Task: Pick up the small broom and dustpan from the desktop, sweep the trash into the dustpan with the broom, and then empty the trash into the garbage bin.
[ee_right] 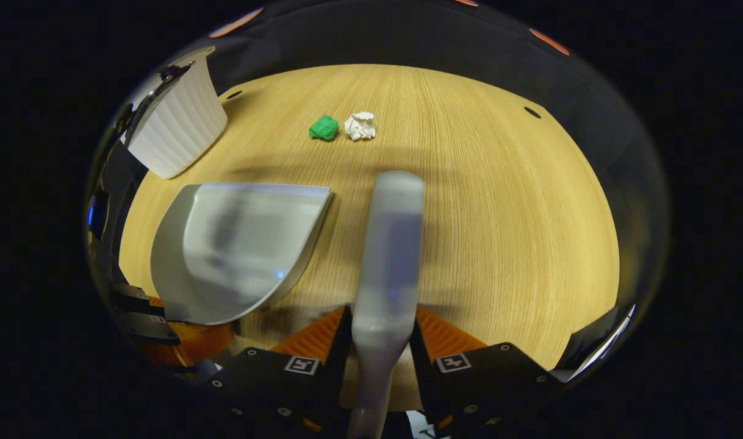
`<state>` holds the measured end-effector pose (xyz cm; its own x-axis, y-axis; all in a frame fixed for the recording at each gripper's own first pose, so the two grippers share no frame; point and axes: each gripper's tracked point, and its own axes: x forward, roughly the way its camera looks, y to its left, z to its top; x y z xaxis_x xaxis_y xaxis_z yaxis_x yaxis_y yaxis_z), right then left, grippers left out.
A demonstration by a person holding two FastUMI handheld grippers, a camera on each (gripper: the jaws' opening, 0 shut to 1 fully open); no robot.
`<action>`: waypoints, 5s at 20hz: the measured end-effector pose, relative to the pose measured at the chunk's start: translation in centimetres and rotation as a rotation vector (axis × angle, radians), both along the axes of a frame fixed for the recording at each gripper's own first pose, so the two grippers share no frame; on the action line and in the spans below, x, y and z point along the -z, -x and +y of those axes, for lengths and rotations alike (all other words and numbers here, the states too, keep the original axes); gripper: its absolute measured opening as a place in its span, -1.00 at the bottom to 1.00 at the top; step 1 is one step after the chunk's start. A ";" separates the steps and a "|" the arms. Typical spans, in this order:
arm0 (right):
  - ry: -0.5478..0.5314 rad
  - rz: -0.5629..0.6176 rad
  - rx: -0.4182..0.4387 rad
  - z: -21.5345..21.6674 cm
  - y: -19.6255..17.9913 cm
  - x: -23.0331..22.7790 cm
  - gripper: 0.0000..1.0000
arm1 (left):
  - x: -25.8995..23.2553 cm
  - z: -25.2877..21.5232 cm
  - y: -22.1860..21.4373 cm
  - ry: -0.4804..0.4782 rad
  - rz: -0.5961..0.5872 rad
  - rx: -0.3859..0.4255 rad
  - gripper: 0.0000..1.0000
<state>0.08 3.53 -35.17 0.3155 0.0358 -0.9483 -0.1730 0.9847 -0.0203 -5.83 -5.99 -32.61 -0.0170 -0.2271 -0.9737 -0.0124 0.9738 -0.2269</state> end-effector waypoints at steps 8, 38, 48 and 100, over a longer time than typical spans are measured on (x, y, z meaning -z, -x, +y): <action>-0.050 0.052 0.023 -0.9 -2.8 -0.9 -0.38 | -0.3 0.8 -0.7 0.024 0.004 0.063 -0.40; -0.242 0.324 -0.972 5.5 -17.1 -1.5 -0.42 | -1.3 4.2 -3.3 0.017 0.004 0.378 -0.41; -0.391 0.430 -0.871 6.9 -13.2 -3.4 -0.42 | -0.9 4.3 -3.1 0.026 -0.035 0.371 -0.41; -0.194 0.102 0.063 1.7 -14.7 12.2 0.92 | -5.1 29.9 -13.5 -1.023 -0.331 0.695 -0.42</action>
